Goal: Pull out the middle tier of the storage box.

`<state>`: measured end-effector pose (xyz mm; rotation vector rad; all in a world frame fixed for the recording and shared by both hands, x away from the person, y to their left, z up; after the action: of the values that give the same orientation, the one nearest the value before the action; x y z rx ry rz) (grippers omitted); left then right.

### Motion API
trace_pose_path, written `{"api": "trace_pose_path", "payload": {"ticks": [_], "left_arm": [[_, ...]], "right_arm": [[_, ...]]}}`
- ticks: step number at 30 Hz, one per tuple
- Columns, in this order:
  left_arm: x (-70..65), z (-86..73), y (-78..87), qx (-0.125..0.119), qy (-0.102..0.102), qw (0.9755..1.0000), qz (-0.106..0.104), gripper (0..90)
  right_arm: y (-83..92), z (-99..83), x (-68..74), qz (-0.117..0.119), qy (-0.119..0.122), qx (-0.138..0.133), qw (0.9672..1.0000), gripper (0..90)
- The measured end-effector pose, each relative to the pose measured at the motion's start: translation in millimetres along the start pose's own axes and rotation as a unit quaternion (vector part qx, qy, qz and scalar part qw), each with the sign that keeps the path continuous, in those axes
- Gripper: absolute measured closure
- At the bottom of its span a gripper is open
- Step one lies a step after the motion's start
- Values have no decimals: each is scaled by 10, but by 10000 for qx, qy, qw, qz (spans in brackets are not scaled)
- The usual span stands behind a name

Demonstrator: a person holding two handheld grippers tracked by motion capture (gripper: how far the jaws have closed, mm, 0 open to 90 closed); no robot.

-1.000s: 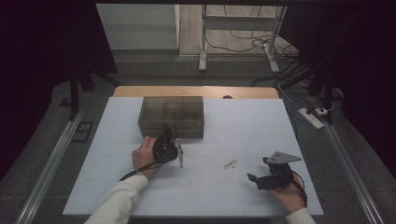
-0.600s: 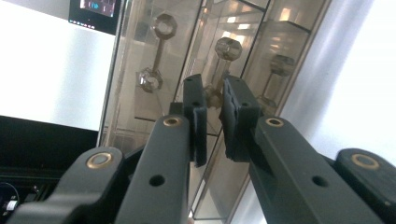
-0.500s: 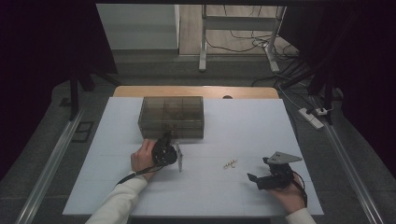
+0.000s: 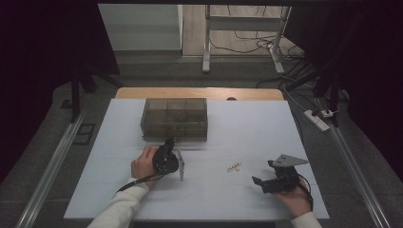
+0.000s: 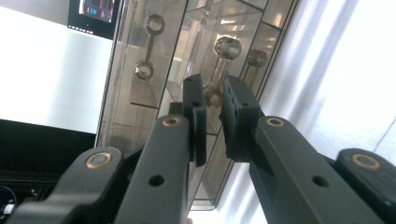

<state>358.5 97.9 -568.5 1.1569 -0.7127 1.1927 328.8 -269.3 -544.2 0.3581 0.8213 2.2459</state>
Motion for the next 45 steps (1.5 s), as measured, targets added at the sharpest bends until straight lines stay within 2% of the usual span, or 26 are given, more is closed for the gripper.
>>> {"api": "trace_pose_path", "payload": {"ticks": [3, 7, 11, 13, 18, 21, 33, 35, 37, 39, 40, 43, 45], "left_arm": [[5, -5, -2, -10, 89, 9999, -61, 791], [5, -5, -3, 3, 107, 9999, -61, 788], [22, -18, -2, -29, 225, 9996, -173, 775], [41, -34, -6, -42, 310, 9993, -179, 724], [116, -70, 21, -161, 689, 9964, -470, 618], [137, -64, 57, -296, 756, 9943, -689, 583], [134, -42, 94, -442, 798, 9922, -854, 556], [142, -42, 105, -505, 875, 9900, -982, 547], [156, -41, 122, -615, 938, 9866, -1184, 540], [171, -36, 137, -692, 1080, 9816, -1411, 525], [173, -28, 142, -753, 1227, 9779, -1518, 515], [217, -28, 167, -777, 1383, 9717, -1749, 487], [242, -32, 177, -794, 1479, 9696, -1780, 464]], "right_arm": [[-1, 0, 1, -1, 0, 4, 10000, 72], [-4, -1, 0, -4, 3, 12, 10000, 72], [1, -1, -1, 2, 4, -5, 10000, 73], [3, 0, -4, -41, -6, -28, 10000, 72], [6, -3, -2, -13, -11, -36, 10000, 72], [13, -3, -4, -11, -26, -43, 10000, 72], [17, -7, -13, -24, -26, -46, 10000, 72], [18, -7, -13, -33, -19, -43, 10000, 72], [22, -8, -15, -22, -15, -27, 10000, 72], [23, -7, -17, -40, -14, -28, 10000, 72], [23, -7, -17, -41, -13, -26, 10000, 72], [16, -7, -13, -35, -14, -40, 10000, 72], [17, -7, -11, -35, -16, -42, 10000, 72]]}}
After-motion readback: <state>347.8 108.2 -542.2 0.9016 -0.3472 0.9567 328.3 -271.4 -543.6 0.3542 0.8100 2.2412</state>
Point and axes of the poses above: each handheld gripper's, and its own axes: y roughly backward along the jaws, z roughly out of its top, x roughly to its left, the point moved 5 cm from there along -y, roughly forward along the jaws
